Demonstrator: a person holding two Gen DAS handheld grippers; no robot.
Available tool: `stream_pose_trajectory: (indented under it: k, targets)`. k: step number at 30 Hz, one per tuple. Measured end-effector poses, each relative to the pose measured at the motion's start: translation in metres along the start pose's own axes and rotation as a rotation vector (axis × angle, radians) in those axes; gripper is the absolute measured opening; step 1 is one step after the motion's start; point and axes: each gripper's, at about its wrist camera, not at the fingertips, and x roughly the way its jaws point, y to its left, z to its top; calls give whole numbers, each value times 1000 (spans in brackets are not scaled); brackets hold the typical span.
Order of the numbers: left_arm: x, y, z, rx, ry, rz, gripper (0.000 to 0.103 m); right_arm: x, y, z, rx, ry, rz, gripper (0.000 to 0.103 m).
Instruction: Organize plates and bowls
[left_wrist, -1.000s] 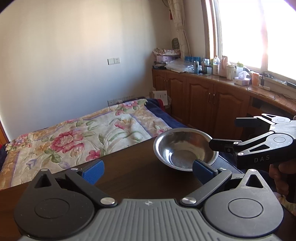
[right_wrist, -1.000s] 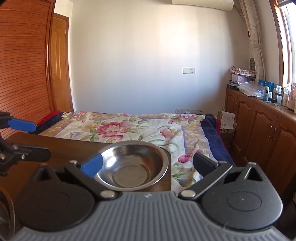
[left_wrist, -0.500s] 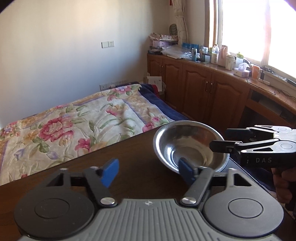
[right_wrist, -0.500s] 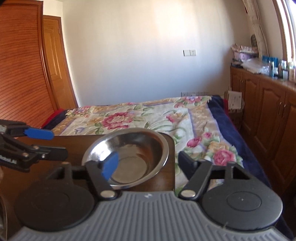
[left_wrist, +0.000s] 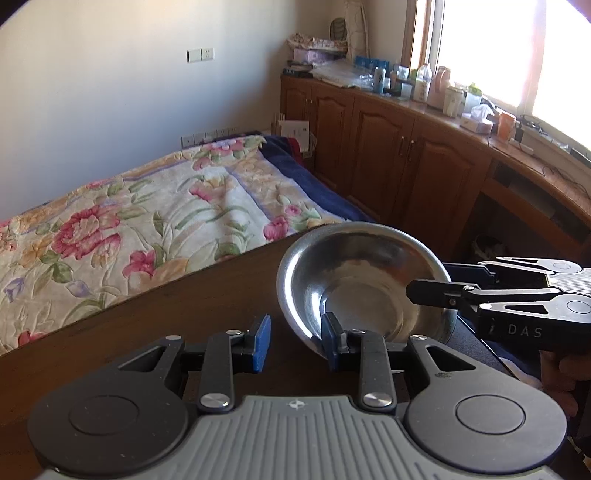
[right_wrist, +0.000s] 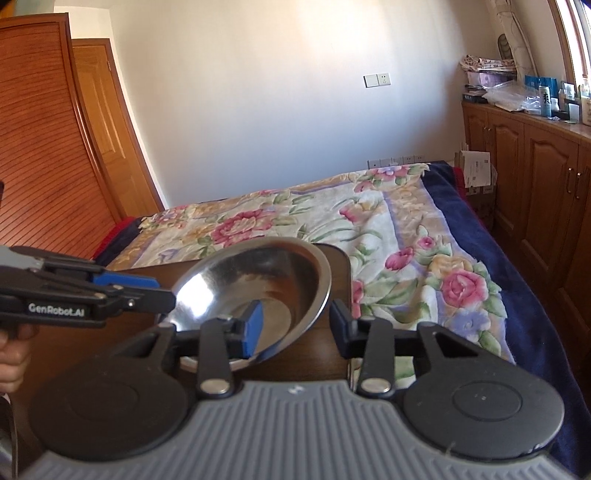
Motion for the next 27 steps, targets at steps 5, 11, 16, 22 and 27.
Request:
stream_pose_trajectory:
  k: [5, 11, 16, 22, 27]
  targets:
    - [8, 5, 2, -38, 39, -29, 33, 2, -1, 1, 9, 6, 7, 33]
    - [5, 10, 2, -84, 62, -66, 22, 5, -2, 0, 40, 25, 32, 22]
    - [-13, 5, 4, -71, 17, -68, 20, 3, -3, 2, 56, 28, 28, 20]
    - [-43, -2, 6, -46, -40, -54, 18, -8, 3, 6, 60, 13, 29, 19]
    - [-67, -3, 4, -28, -77, -40, 17, -21, 13, 11, 48, 0, 33, 19]
